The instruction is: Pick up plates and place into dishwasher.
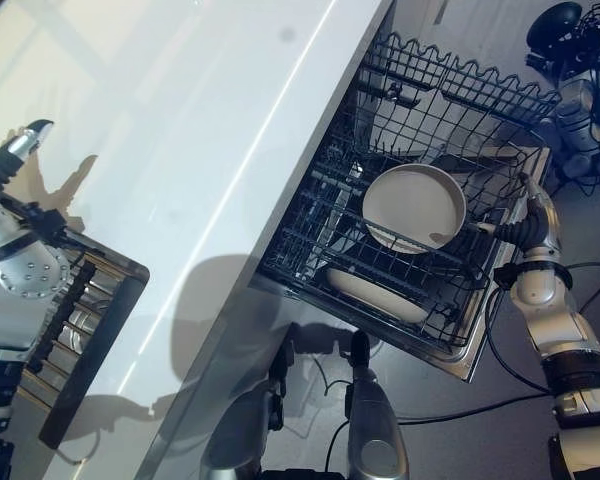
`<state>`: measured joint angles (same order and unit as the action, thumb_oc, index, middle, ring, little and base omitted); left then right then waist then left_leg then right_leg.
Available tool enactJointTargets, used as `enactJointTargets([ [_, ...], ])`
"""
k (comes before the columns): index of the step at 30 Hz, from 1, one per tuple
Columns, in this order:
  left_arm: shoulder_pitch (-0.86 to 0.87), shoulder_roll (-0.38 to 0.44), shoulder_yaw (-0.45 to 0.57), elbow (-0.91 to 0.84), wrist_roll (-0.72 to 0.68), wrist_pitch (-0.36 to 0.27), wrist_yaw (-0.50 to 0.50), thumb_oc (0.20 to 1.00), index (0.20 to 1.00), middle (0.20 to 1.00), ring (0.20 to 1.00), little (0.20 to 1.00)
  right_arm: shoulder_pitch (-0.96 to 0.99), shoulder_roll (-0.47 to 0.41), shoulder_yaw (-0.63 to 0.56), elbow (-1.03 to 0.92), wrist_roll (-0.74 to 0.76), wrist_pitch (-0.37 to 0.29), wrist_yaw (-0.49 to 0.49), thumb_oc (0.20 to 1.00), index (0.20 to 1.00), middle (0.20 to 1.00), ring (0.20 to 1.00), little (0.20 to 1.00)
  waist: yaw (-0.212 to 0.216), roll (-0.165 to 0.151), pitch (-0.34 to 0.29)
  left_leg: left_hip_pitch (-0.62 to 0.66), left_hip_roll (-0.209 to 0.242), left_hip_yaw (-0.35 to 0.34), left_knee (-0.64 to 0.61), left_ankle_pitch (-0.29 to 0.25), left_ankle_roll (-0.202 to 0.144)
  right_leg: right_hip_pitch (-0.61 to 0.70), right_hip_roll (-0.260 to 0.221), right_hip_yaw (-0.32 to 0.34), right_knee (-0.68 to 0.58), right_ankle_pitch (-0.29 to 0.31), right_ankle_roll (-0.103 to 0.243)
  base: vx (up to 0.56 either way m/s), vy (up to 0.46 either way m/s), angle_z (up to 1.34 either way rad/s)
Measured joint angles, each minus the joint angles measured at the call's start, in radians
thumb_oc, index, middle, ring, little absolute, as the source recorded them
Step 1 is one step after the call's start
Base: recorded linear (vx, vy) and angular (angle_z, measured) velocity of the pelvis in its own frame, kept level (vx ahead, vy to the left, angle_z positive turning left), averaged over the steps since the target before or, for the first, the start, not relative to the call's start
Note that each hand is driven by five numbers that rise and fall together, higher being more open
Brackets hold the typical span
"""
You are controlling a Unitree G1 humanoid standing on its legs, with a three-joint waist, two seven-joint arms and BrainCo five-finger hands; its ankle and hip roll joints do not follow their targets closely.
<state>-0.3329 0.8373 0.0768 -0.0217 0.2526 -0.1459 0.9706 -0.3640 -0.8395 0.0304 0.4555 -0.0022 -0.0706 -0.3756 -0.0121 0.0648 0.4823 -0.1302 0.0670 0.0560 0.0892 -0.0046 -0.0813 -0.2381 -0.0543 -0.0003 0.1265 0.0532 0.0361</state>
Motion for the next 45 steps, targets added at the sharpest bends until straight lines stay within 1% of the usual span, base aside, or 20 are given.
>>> enactJointTargets([
  [3,0.047,-0.017,0.025,-0.004,0.009,-0.022,-0.012,1.000,1.000,1.000,1.000,1.000,0.059,0.035,-0.063,-0.075,-0.001,0.003,-0.004,1.000,1.000,1.000,1.000,1.000,-0.001,-0.004,-0.003,0.035,-0.001,-0.001,-0.001,-0.010,-0.001,0.025,0.002,0.013,0.000,-0.001,0.001,0.05,0.044,-0.19],
  [5,0.081,-0.051,0.029,-0.007,0.010,-0.040,-0.019,1.000,1.000,1.000,1.000,1.000,0.113,0.082,-0.103,-0.118,-0.001,0.003,-0.007,1.000,1.000,1.000,1.000,1.000,-0.003,-0.008,-0.020,0.049,-0.003,0.001,0.000,-0.017,-0.001,0.028,0.003,0.026,0.007,-0.004,0.002,0.05,0.066,-0.16],
  [6,0.100,-0.060,0.029,-0.008,0.011,-0.043,-0.020,1.000,1.000,1.000,1.000,1.000,0.135,0.100,-0.105,-0.137,0.000,0.003,-0.009,1.000,1.000,1.000,1.000,1.000,-0.005,-0.011,-0.030,0.050,-0.004,0.001,0.003,-0.022,0.004,0.026,0.003,0.030,0.015,-0.010,0.004,0.02,0.077,-0.13],
  [8,0.131,-0.086,0.031,-0.008,0.022,-0.046,-0.022,1.000,1.000,1.000,1.000,1.000,0.163,0.154,-0.106,-0.149,0.013,0.002,-0.025,1.000,1.000,1.000,1.000,1.000,-0.025,-0.017,-0.050,0.051,-0.007,0.006,0.012,-0.029,0.007,0.024,0.001,0.038,0.023,-0.015,0.005,-0.01,0.091,-0.10],
  [10,0.148,-0.093,0.031,-0.008,0.040,-0.055,-0.027,1.000,1.000,1.000,1.000,1.000,0.176,0.188,-0.107,-0.160,0.056,-0.003,-0.047,1.000,1.000,1.000,1.000,1.000,-0.029,-0.018,-0.057,0.053,-0.012,0.020,0.018,-0.031,0.011,0.015,-0.002,0.052,0.036,-0.020,0.010,-0.03,0.121,-0.18],
  [12,0.156,-0.111,0.026,-0.008,0.049,-0.068,-0.025,1.000,1.000,1.000,1.000,1.000,0.175,0.255,-0.114,-0.159,0.117,-0.021,-0.094,1.000,1.000,1.000,1.000,1.000,-0.031,-0.014,-0.061,0.050,-0.019,0.027,0.041,-0.047,0.016,-0.001,-0.002,0.077,0.056,-0.031,0.010,-0.03,0.158,-0.29],
  [14,0.156,-0.125,-0.001,-0.007,0.049,-0.069,-0.019,1.000,1.000,1.000,1.000,1.000,0.173,0.313,-0.082,-0.153,0.168,-0.029,-0.126,1.000,1.000,1.000,1.000,1.000,-0.041,-0.011,-0.063,0.049,-0.031,0.026,0.046,-0.050,0.020,-0.021,-0.007,0.094,0.085,-0.039,0.011,-0.03,0.218,-0.22],
  [15,0.155,-0.127,-0.021,-0.007,0.050,-0.069,-0.016,1.000,1.000,1.000,1.000,1.000,0.173,0.326,-0.053,-0.149,0.188,-0.033,-0.136,1.000,1.000,1.000,1.000,1.000,-0.045,-0.007,-0.063,0.048,-0.036,0.027,0.048,-0.051,0.022,-0.029,-0.008,0.102,0.095,-0.042,0.015,-0.03,0.210,-0.15],
  [16,0.153,-0.130,-0.039,-0.007,0.050,-0.068,-0.011,1.000,1.000,1.000,1.000,1.000,0.172,0.333,-0.033,-0.137,0.204,-0.037,-0.141,1.000,1.000,1.000,1.000,1.000,-0.052,-0.001,-0.061,0.048,-0.040,0.026,0.052,-0.051,0.023,-0.031,-0.011,0.105,0.101,-0.044,0.016,-0.03,0.231,-0.10],
  [18,0.141,-0.145,-0.080,-0.004,0.051,-0.065,0.002,1.000,1.000,1.000,1.000,1.000,0.166,0.340,-0.012,-0.102,0.224,-0.046,-0.150,1.000,1.000,1.000,1.000,1.000,-0.053,0.019,-0.062,0.047,-0.050,0.024,0.058,-0.054,0.028,-0.043,-0.018,0.112,0.116,-0.048,0.019,-0.04,0.264,-0.13],
  [21,0.125,-0.165,-0.138,0.000,0.051,-0.045,0.028,1.000,1.000,1.000,1.000,1.000,0.103,0.330,0.005,-0.017,0.249,-0.053,-0.166,1.000,1.000,1.000,1.000,1.000,-0.054,0.069,-0.065,0.034,-0.075,0.025,0.064,-0.062,0.043,-0.076,-0.033,0.127,0.136,-0.045,0.025,-0.09,0.200,-0.24],
  [23,0.102,-0.171,-0.145,0.000,0.049,-0.029,0.035,1.000,1.000,1.000,1.000,1.000,0.073,0.319,0.006,-0.010,0.261,-0.054,-0.181,1.000,1.000,1.000,1.000,1.000,-0.058,0.101,-0.061,0.003,-0.086,0.024,0.078,-0.061,0.047,-0.111,-0.042,0.127,0.148,-0.038,0.032,-0.12,0.134,-0.12],
  [25,0.078,-0.176,-0.146,0.001,0.048,-0.015,0.043,1.000,1.000,1.000,1.000,1.000,0.057,0.308,0.007,-0.006,0.271,-0.055,-0.204,1.000,1.000,1.000,1.000,1.000,-0.060,0.123,-0.055,-0.024,-0.088,0.023,0.093,-0.060,0.047,-0.137,-0.045,0.127,0.162,-0.037,0.032,-0.09,0.104,0.00],
  [29,0.067,-0.193,-0.167,0.005,0.048,-0.004,0.063,1.000,1.000,1.000,1.000,1.000,0.025,0.306,0.003,0.002,0.290,-0.091,-0.291,1.000,1.000,1.000,1.000,1.000,-0.065,0.156,-0.041,-0.052,-0.096,0.023,0.108,-0.060,0.047,-0.168,-0.052,0.127,0.186,-0.041,0.033,-0.04,0.122,0.04],
  [31,0.067,-0.196,-0.173,0.006,0.048,0.003,0.072,1.000,1.000,1.000,1.000,1.000,0.001,0.308,0.002,0.010,0.295,-0.103,-0.302,1.000,1.000,1.000,1.000,1.000,-0.073,0.162,-0.032,-0.062,-0.106,0.019,0.114,-0.059,0.049,-0.185,-0.057,0.131,0.207,-0.047,0.036,0.01,0.130,0.05],
  [33,0.067,-0.203,-0.174,0.005,0.048,0.004,0.073,1.000,1.000,1.000,1.000,1.000,-0.018,0.308,0.002,0.020,0.309,-0.102,-0.289,1.000,1.000,1.000,1.000,1.000,-0.079,0.169,-0.022,-0.063,-0.110,0.018,0.117,-0.060,0.050,-0.192,-0.061,0.131,0.223,-0.056,0.037,0.02,0.122,0.03],
  [36,0.057,-0.206,-0.176,0.005,0.048,0.005,0.073,1.000,1.000,1.000,1.000,1.000,-0.057,0.305,0.006,0.044,0.314,-0.102,-0.209,1.000,1.000,1.000,1.000,1.000,-0.081,0.181,-0.017,-0.076,-0.119,0.018,0.123,-0.059,0.050,-0.220,-0.066,0.139,0.255,-0.068,0.038,0.03,0.096,-0.01],
  [39,0.031,-0.207,-0.183,0.003,0.048,0.007,0.073,1.000,1.000,1.000,1.000,1.000,-0.096,0.304,0.025,0.072,0.346,-0.102,-0.125,1.000,1.000,1.000,1.000,1.000,-0.081,0.181,-0.018,-0.090,-0.129,0.018,0.130,-0.059,0.051,-0.244,-0.072,0.147,0.281,-0.077,0.040,-0.01,0.059,0.00],
  [45,-0.039,-0.205,-0.217,-0.001,0.046,0.044,0.074,1.000,1.000,1.000,1.000,1.000,-0.164,0.281,0.075,0.112,0.363,-0.103,-0.019,1.000,1.000,1.000,1.000,1.000,-0.078,0.182,-0.018,-0.113,-0.144,0.019,0.142,-0.059,0.056,-0.279,-0.091,0.144,0.301,-0.076,0.040,0.00,0.109,-0.04],
])
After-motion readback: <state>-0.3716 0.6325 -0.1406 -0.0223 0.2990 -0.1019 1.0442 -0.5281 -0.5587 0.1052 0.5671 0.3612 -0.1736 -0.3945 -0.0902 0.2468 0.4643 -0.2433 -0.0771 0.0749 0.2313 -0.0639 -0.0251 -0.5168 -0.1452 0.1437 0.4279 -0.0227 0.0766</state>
